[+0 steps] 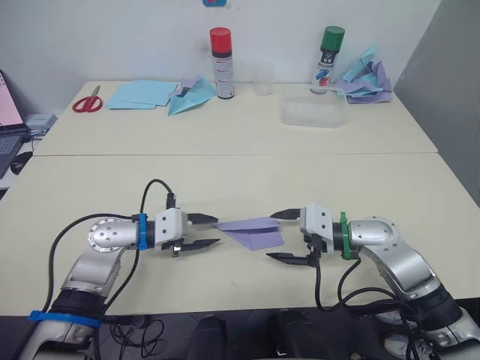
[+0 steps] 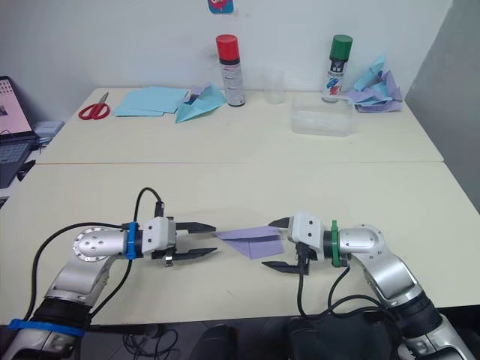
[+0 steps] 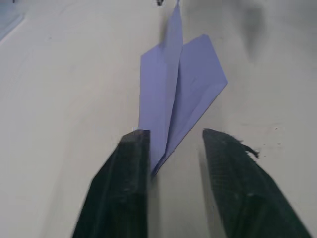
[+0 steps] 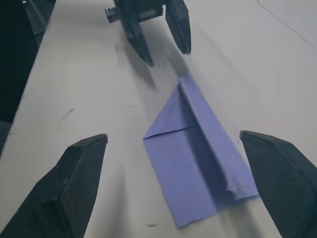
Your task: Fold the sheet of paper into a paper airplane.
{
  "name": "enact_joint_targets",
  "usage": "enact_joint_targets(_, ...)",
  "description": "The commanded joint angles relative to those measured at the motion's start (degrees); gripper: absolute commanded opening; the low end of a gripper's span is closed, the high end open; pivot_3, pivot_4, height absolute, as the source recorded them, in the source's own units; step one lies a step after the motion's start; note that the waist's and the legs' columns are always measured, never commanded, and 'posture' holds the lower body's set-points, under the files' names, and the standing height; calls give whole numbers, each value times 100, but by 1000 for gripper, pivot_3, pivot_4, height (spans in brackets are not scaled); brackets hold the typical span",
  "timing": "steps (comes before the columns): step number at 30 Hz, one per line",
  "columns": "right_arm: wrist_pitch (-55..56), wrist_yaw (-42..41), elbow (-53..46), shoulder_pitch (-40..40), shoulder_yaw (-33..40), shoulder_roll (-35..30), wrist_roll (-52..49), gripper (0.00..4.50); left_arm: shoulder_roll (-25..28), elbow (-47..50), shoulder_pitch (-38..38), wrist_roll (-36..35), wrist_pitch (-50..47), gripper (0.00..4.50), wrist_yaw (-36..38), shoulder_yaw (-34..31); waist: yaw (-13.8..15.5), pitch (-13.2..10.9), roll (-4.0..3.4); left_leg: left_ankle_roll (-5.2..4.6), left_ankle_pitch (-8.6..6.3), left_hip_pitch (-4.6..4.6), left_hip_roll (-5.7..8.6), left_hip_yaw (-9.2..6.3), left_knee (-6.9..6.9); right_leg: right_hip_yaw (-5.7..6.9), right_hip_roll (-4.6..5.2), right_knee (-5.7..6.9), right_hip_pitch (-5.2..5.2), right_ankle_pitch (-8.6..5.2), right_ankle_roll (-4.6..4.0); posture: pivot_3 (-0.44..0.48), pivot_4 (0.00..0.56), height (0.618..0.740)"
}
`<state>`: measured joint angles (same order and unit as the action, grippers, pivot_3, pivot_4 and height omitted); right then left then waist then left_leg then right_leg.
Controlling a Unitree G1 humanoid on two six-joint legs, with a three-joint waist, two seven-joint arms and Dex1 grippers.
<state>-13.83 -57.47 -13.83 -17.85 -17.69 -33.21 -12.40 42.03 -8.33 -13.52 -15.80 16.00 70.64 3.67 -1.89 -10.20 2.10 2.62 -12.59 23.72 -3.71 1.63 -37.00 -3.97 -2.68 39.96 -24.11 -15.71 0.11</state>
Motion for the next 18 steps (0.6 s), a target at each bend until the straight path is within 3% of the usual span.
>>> enact_joint_targets(1, 246, -89, 107, -153, 42, 45, 47, 4500, 47, 470, 153, -240, -151, 3328, -126, -288, 3, 0, 0, 0, 0, 0, -1, -1, 1, 1, 0, 0, -1, -1, -2, 0, 150, 740)
enact_joint_targets(3, 293, -119, 146, -166, 48, 36, 49, 4500, -39, 563, 197, -147, -187, 3972, -210, -217, 7, 0, 0, 0, 0, 0, 0, -1, 1, 0, 0, 0, 0, -1, -2, 0, 150, 740)
enact_joint_targets(14, 168, -84, -25, -100, 96, 1, 43, 4500, -1118, 55, -440, 848, 108, 3972, -941, 595, 23, 3, 3, 0, 0, 1, 5, -3, -7, -3, -2, 3, 3, 2, 0, 0, 150, 740)
enact_joint_targets(18, 149, -22, -60, -68, 128, -10, 54, 4500, -1225, -257, -619, 1070, 260, 3083, -946, 762, 5, 3, 3, 0, 0, 1, 5, -2, -5, -4, -4, 2, 3, 2, 0, 0, 150, 740)
